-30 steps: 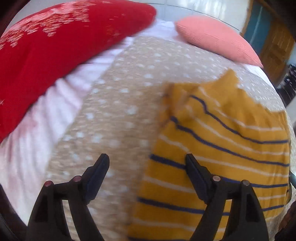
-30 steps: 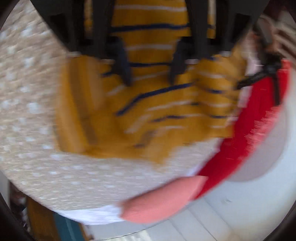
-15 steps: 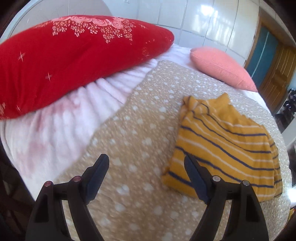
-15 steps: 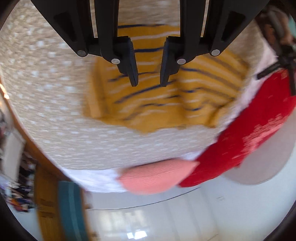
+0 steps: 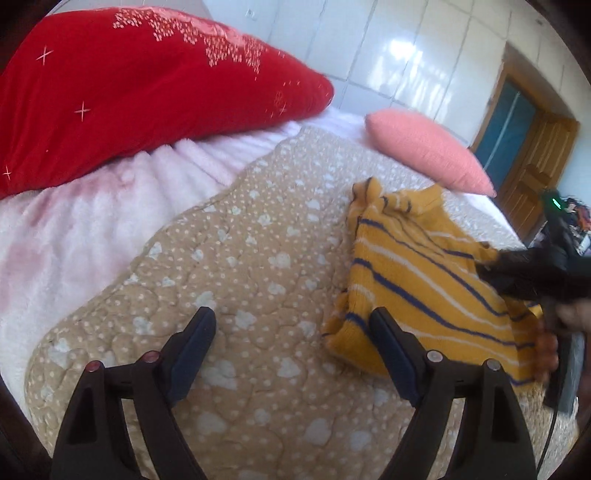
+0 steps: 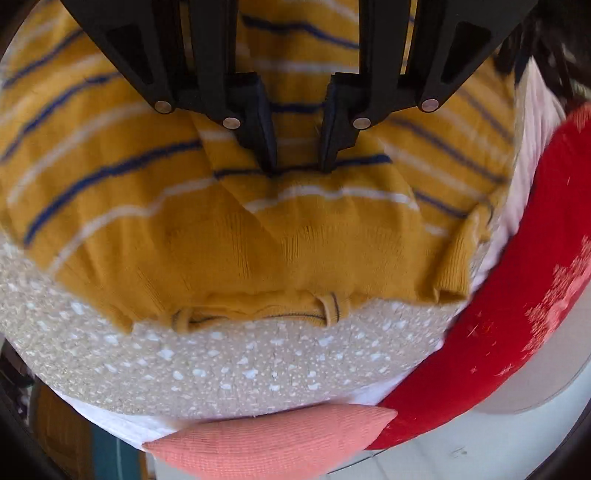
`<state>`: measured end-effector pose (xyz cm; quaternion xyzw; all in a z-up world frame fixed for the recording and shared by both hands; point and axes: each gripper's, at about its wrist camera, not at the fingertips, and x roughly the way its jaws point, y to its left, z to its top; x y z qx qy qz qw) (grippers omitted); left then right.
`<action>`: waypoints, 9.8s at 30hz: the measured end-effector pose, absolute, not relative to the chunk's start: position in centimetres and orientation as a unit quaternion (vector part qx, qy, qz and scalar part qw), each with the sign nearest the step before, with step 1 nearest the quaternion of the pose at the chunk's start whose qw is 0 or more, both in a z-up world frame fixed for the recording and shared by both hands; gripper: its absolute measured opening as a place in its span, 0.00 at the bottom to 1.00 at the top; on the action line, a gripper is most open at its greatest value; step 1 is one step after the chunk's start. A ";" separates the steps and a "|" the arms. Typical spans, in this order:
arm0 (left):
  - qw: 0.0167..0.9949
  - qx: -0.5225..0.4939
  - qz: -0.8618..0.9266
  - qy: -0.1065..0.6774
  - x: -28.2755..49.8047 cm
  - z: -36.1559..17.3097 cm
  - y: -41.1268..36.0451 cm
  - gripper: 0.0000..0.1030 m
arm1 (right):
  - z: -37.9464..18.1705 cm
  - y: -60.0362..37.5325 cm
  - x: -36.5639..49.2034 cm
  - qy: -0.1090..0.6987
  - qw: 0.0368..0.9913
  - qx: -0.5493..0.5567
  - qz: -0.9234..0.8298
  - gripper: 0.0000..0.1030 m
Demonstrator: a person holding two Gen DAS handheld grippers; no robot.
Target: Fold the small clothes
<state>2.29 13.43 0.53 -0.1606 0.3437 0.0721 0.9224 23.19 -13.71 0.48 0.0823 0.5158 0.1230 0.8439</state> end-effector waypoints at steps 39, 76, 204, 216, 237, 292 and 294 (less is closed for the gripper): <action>0.894 -0.309 0.105 0.306 0.3 0.4 21.6 0.87 | 0.1 7.6 16.4 0.453 0.856 -0.217 0.120 0.50; 0.916 -0.133 -0.005 0.378 -3.3 9.0 2.5 0.88 | 8.8 -30.0 11.1 0.355 0.900 0.170 0.185 0.21; 0.931 0.071 0.057 0.353 -12.5 10.8 -4.3 1.00 | 3.4 -24.8 -10.5 0.372 0.927 -0.014 0.038 0.74; 0.929 0.063 0.053 0.361 -12.3 10.6 -4.2 1.00 | 3.3 -24.9 -10.6 0.372 0.927 -0.009 0.039 0.74; 0.922 0.059 0.050 0.379 -11.9 9.4 -4.3 1.00 | 2.7 -24.9 -10.6 0.377 0.925 0.000 0.041 0.74; 0.909 0.043 -0.072 0.409 2.7 5.9 -7.9 1.00 | 2.5 -29.1 0.5 0.356 0.932 0.063 -0.003 0.76; 0.910 0.041 -0.067 0.408 3.1 5.9 -7.8 1.00 | 2.6 -29.2 0.9 0.357 0.932 0.062 -0.004 0.76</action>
